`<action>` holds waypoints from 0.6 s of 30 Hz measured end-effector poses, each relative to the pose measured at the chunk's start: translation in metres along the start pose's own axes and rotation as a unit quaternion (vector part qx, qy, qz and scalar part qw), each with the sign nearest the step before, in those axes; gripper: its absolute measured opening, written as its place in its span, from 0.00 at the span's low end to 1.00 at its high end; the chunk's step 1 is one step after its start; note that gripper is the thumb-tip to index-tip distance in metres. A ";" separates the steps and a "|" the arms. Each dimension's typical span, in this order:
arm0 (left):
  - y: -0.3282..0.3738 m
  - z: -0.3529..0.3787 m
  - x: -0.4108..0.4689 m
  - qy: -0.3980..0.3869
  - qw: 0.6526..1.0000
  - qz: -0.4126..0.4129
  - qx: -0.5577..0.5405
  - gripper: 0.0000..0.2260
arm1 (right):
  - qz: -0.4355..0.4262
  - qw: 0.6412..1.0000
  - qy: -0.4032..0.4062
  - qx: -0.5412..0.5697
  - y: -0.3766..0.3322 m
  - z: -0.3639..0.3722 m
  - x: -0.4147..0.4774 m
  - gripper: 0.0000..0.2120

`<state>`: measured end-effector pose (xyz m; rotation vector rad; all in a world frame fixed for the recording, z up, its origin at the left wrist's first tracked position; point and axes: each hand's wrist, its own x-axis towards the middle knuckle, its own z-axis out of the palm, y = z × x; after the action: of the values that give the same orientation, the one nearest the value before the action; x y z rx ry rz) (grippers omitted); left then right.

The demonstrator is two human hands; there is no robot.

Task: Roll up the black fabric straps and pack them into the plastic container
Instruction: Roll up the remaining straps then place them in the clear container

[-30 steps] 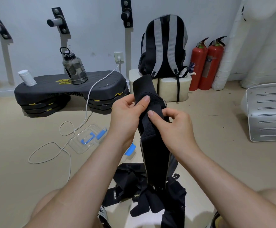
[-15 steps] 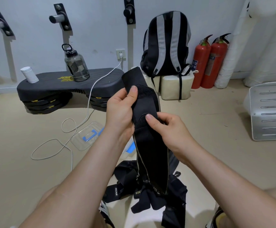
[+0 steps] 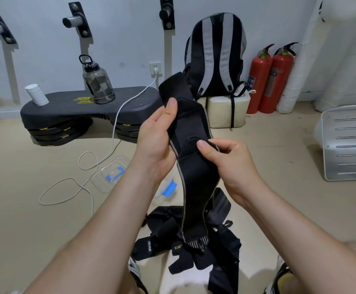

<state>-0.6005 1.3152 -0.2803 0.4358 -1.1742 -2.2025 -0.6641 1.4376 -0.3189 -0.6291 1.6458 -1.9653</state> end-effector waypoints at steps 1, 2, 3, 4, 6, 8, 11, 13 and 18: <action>0.000 -0.001 -0.001 -0.015 0.999 -0.028 0.021 0.16 | -0.008 1.000 0.006 0.002 -0.002 -0.001 0.000 0.04; -0.003 -0.001 -0.002 -0.030 0.997 -0.051 0.055 0.17 | -0.023 1.000 0.010 -0.003 -0.003 -0.003 0.000 0.04; -0.006 0.001 -0.005 -0.040 0.993 -0.063 0.090 0.17 | -0.045 0.999 0.015 -0.018 -0.005 -0.004 0.001 0.05; -0.011 0.002 -0.007 -0.041 0.991 -0.064 0.114 0.16 | -0.069 0.996 0.022 -0.045 -0.006 -0.005 0.001 0.07; -0.018 0.006 -0.010 -0.015 0.991 -0.047 0.127 0.14 | -0.113 0.986 0.041 -0.117 -0.007 -0.003 0.000 0.10; -0.021 0.009 -0.010 0.020 0.992 -0.017 0.127 0.13 | -0.148 0.971 0.052 -0.179 -0.004 0.001 -0.004 0.09; -0.018 0.007 -0.007 0.060 0.981 0.049 0.178 0.12 | -0.100 0.980 0.053 -0.163 0.005 0.003 -0.005 0.16; -0.014 0.004 -0.003 0.080 0.961 0.111 0.242 0.12 | -0.029 0.991 0.012 -0.130 0.004 0.000 -0.001 0.17; -0.007 -0.001 0.004 0.096 0.898 0.255 0.345 0.08 | -0.024 0.931 -0.088 -0.354 0.004 -0.006 0.000 0.14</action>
<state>-0.6059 1.3153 -0.2867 0.5351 -1.7104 -1.2279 -0.6678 1.4416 -0.3238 -1.0740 2.2265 -1.2475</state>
